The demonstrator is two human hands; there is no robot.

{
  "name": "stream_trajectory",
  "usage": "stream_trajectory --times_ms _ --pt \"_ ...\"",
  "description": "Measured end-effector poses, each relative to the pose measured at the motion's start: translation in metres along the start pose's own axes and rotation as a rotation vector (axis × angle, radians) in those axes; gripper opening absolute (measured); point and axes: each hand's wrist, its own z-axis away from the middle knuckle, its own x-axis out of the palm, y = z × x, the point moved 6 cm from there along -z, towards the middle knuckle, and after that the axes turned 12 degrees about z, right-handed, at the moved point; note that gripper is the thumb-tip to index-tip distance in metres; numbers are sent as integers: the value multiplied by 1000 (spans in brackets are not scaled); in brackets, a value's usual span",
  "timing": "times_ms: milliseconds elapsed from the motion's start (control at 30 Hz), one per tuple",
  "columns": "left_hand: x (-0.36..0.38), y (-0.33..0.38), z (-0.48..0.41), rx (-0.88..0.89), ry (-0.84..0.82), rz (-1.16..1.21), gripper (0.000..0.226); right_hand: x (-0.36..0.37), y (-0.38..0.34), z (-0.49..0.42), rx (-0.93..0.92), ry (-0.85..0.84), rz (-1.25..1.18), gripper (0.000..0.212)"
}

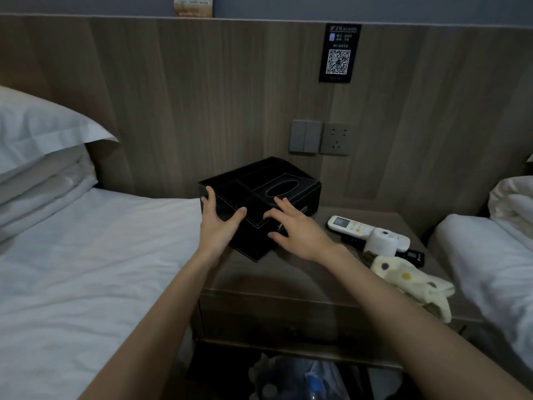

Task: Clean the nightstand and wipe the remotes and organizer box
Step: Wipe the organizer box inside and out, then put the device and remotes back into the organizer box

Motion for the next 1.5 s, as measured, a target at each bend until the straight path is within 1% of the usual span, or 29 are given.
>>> stream_trajectory --times_ms 133,267,333,400,467,533,567,633,700,733,833,1033,1100,1167,1233,1300,1367,1500 --pt "6 -5 -11 -4 1 9 95 3 5 -3 0 -13 35 49" --pt "11 -10 -11 -7 12 20 91 -13 5 6 7 -97 -19 57" --pt "16 -11 -9 -30 3 -3 92 -35 11 15 31 -52 -31 51" --pt "23 -9 -5 -53 -11 -15 98 -54 24 29 61 19 43 44" --pt "30 -7 1 -68 -10 -18 103 -67 46 46 142 60 131 42" --pt "35 -5 9 -73 20 -14 101 -76 73 65 269 81 190 41" --pt "36 -4 12 -70 42 -11 100 -77 87 74 339 62 223 42" --pt "37 -4 16 -60 81 -9 96 -74 111 92 455 -62 298 48" --pt "36 -3 18 -62 104 -17 94 -65 128 107 522 -201 328 54" --pt "35 -3 18 -65 112 -22 94 -61 134 112 543 -235 312 56" --pt "32 -4 17 -92 111 -37 95 -57 141 115 577 -191 252 52" --pt "31 3 18 -136 78 -53 96 -64 136 108 568 -151 172 42" --pt "29 6 20 -152 61 -51 98 -72 128 107 553 -89 150 42" --pt "25 4 20 -164 43 -35 107 -84 118 105 523 1 85 42" --pt "17 -10 12 -193 39 -27 118 -98 105 101 483 81 -4 40" --pt "10 -27 3 -208 30 -7 123 -112 91 94 429 152 -65 38" --pt "4 -15 12 -191 9 13 119 -125 75 84 368 208 -119 36" --pt "-3 8 32 -148 -13 17 94 -138 44 56 253 247 -187 30"
